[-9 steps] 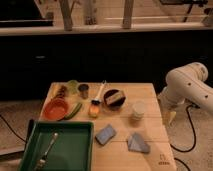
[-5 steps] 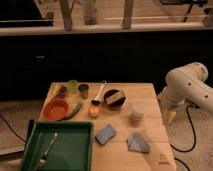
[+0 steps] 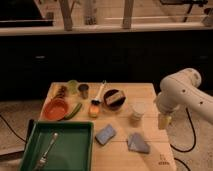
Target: Wipe tray with towel
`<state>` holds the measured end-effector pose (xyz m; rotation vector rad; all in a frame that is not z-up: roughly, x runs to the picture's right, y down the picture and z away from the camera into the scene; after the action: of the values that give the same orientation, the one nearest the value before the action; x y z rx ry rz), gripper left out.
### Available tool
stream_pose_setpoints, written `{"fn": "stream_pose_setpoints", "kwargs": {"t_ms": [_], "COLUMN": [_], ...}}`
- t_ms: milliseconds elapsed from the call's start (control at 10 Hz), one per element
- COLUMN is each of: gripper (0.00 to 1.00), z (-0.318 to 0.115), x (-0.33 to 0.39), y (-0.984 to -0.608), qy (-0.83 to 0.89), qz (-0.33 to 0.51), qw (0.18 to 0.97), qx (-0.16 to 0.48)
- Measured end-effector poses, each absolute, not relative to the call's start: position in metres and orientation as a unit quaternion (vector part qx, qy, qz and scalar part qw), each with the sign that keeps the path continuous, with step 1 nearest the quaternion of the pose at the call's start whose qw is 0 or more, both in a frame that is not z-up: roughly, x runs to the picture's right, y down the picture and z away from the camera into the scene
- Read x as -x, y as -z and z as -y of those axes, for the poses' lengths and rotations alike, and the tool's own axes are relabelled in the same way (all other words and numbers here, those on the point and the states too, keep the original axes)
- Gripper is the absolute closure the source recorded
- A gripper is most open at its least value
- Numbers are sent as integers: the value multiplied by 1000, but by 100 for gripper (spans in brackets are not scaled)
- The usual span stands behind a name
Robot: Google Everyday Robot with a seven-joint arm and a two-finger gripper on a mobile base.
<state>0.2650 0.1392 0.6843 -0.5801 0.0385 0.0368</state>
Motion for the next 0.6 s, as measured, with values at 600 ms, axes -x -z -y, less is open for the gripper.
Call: {"fn": "stream_pose_setpoints", "kwargs": {"t_ms": [600], "gripper": [20], "z": [-168], "x": [-254], "y": [-684], "qy": [7], "qz": [-20], "qw": [957], "qx": [289]}}
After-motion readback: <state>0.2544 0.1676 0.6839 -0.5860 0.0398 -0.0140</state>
